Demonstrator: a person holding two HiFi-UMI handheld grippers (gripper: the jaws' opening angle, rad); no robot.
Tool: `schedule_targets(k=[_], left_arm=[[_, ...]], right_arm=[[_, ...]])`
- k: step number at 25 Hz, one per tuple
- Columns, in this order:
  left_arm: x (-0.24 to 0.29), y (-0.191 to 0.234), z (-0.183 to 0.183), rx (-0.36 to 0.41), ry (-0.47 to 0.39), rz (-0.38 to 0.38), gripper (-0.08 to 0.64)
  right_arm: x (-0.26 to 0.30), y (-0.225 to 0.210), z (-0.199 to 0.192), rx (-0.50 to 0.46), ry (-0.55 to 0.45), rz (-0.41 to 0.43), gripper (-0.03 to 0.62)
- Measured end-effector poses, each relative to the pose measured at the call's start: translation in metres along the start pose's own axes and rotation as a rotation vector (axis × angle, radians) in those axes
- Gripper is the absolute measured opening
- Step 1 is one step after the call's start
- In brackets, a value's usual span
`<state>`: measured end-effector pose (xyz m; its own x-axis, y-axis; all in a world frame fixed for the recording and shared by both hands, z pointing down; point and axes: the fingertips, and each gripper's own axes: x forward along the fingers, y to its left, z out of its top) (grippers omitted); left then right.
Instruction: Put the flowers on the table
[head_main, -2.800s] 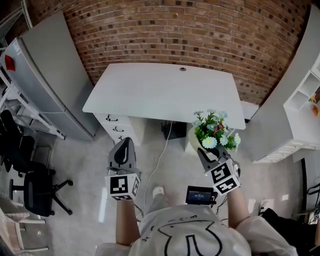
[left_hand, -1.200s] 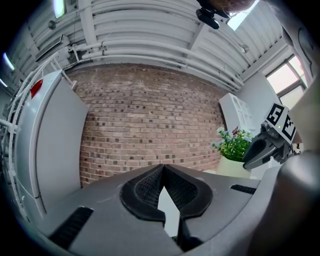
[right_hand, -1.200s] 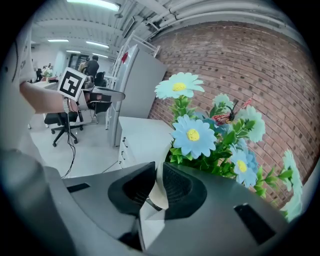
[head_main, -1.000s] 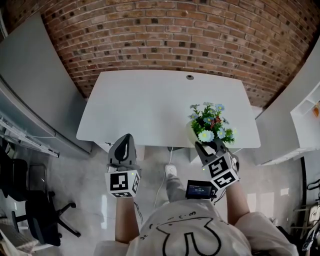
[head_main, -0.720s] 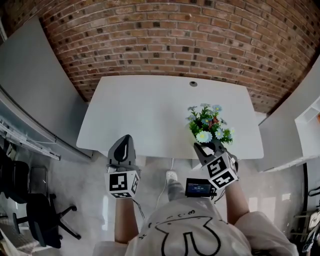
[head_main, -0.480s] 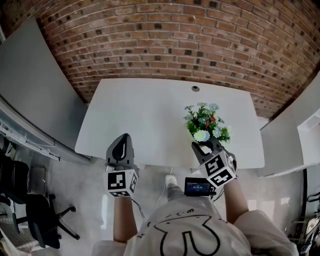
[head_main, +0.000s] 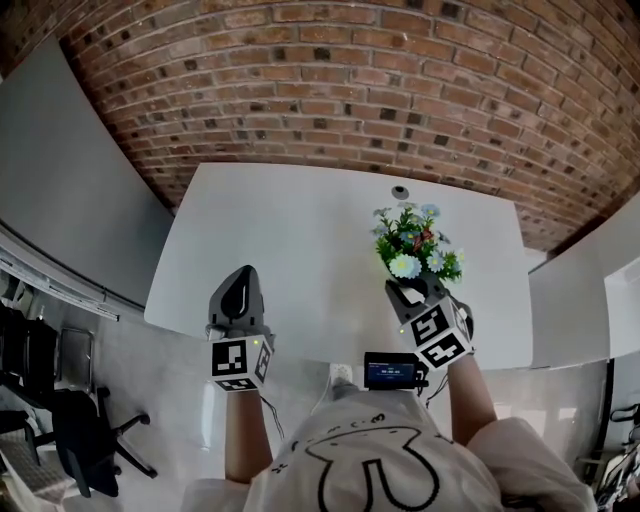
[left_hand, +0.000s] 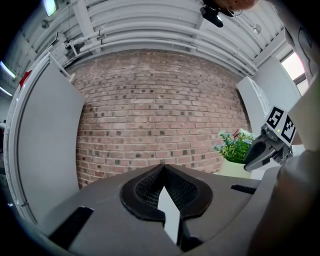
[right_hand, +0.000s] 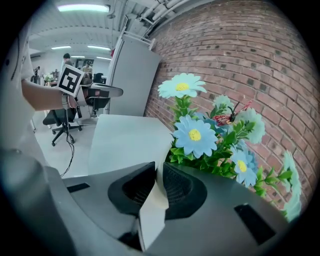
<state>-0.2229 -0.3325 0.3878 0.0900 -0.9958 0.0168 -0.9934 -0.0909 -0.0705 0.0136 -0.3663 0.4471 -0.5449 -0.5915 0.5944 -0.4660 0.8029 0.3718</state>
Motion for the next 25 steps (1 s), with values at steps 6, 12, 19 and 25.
schedule_targets(k=[6,12,19,25], left_arm=[[0.042,0.008,-0.004,-0.010,0.006,0.015,0.012],[0.076,0.003,-0.011,-0.011,0.015,-0.007,0.012],[0.110,0.002,-0.017,-0.015,0.031,-0.049,0.012],[0.138,0.002,-0.025,-0.012,0.053,-0.099,0.012]], right_arm=[[0.025,-0.034,-0.001,0.021,0.007,0.002,0.051],[0.041,-0.058,-0.012,0.034,0.030,-0.010,0.051],[0.052,-0.075,-0.023,0.075,0.058,-0.028,0.051],[0.065,-0.085,-0.032,0.139,0.087,-0.045,0.051]])
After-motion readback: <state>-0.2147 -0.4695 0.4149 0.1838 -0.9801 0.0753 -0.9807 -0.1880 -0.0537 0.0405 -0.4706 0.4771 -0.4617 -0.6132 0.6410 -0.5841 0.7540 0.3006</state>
